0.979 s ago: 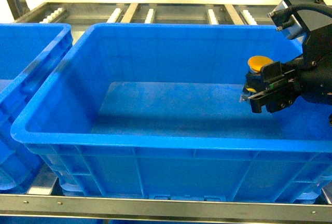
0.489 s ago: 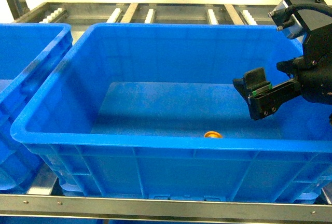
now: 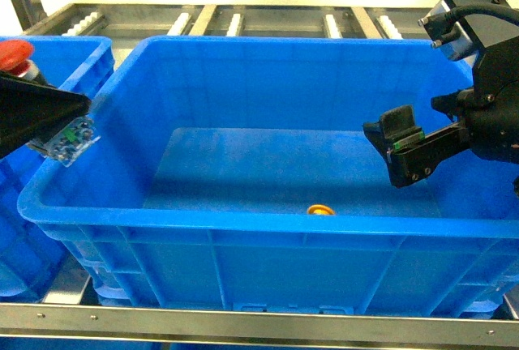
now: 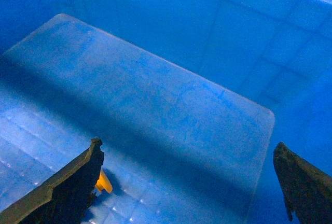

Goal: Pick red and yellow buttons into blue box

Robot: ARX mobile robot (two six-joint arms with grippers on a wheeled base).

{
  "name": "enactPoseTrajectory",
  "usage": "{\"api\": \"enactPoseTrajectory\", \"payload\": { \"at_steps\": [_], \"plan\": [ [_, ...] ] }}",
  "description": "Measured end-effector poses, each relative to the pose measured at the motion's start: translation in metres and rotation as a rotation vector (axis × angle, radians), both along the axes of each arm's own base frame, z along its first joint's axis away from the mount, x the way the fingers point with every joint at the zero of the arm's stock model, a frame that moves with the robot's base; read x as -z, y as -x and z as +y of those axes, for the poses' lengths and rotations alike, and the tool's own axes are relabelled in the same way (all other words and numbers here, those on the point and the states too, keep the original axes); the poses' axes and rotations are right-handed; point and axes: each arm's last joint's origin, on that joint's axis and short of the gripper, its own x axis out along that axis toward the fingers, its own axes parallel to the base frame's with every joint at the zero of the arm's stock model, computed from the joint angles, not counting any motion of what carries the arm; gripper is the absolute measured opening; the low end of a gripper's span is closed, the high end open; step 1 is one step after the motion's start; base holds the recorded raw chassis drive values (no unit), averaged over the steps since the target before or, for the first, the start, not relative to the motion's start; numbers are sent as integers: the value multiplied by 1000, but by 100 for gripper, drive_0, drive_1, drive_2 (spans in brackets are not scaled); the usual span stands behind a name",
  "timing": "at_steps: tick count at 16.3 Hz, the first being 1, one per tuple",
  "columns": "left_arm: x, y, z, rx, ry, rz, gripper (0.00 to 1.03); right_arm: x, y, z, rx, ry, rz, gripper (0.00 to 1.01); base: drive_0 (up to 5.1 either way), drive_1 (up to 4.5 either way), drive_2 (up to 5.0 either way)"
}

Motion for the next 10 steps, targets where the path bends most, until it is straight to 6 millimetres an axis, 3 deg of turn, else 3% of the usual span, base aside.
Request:
{"api": "enactPoseTrajectory", "payload": {
  "at_steps": [2,4,7,10],
  "plan": [
    [-6,-15,-16,43,11,14,23,0,0,0,1,0,-1,98,0,0,0],
    [-2,-24,-20,47,15,62,23,0,0,0,1,0,0,98,0,0,0],
    [23,-55,-19,-8,38,182,23,0,0,0,1,0,0,98,0,0,0],
    [26,-67,-32,24,53,211,23,0,0,0,0,0,0,98,0,0,0]
  ]
}}
